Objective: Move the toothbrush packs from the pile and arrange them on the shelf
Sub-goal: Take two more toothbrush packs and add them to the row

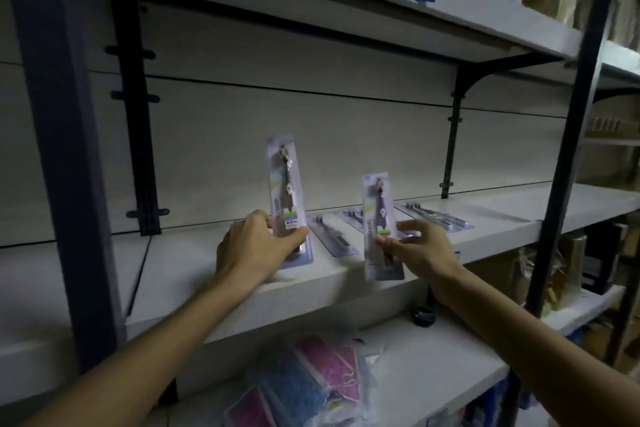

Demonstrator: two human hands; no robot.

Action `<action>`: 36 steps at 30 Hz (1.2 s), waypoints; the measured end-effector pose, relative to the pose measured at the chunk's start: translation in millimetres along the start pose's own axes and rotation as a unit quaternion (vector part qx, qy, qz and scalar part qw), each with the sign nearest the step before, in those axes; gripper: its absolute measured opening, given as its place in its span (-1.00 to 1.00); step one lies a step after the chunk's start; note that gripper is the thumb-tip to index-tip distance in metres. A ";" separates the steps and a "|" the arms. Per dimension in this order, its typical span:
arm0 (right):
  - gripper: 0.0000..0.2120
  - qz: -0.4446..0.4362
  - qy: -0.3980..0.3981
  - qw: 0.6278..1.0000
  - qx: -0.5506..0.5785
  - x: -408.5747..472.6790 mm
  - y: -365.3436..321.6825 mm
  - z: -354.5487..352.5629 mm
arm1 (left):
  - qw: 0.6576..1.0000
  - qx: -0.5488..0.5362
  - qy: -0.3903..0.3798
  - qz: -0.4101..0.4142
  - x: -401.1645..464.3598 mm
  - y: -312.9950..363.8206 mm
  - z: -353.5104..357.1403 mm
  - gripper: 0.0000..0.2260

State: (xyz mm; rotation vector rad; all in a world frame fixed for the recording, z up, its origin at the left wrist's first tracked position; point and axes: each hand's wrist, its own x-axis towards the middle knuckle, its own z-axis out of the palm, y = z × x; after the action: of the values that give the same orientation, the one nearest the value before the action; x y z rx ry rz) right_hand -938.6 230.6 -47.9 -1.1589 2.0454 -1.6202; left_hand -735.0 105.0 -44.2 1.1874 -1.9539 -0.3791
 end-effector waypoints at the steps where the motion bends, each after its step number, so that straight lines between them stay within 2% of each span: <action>1: -0.44 -0.012 -0.010 1.000 0.001 10.2 -0.3 7.9 | 1.000 0.000 0.006 -0.009 5.9 -3.6 2.6 -0.55; 3: -0.42 -0.026 -0.032 0.999 -0.010 26.1 -1.4 26.2 | 0.999 0.000 0.017 -0.027 15.4 -11.2 7.4 -0.57; 10: -0.56 -0.061 -0.076 0.988 -0.118 70.4 2.3 83.7 | 0.996 0.012 0.044 -0.072 39.4 -25.0 19.4 -0.58; 14: -0.78 -0.082 -0.102 0.976 -0.174 86.7 4.3 96.6 | 0.994 0.026 0.063 -0.083 42.4 -19.9 24.4 -0.59; 20: -0.62 -0.180 -0.119 0.922 -0.320 101.3 8.0 103.2 | 0.990 0.031 0.095 -0.096 47.4 -16.2 32.7 -0.58; 30: -0.61 -0.238 -0.095 0.876 -0.408 113.3 14.5 94.9 | 0.989 0.030 0.101 -0.102 45.6 -4.5 41.5 -0.53; 33: -0.68 -0.251 -0.090 0.877 -0.399 114.7 16.3 91.9 | 0.990 0.029 0.098 -0.100 44.8 -0.4 42.3 -0.55; 36: -0.63 -0.256 -0.059 0.890 -0.373 114.0 16.6 88.0 | 0.991 0.032 0.088 -0.091 42.7 3.6 42.3 -0.55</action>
State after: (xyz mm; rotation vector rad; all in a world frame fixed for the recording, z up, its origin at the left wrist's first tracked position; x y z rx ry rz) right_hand -960.4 88.1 -63.5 -2.1371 2.4921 -0.8476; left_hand -779.5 64.6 -48.4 1.3964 -1.7234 -0.2964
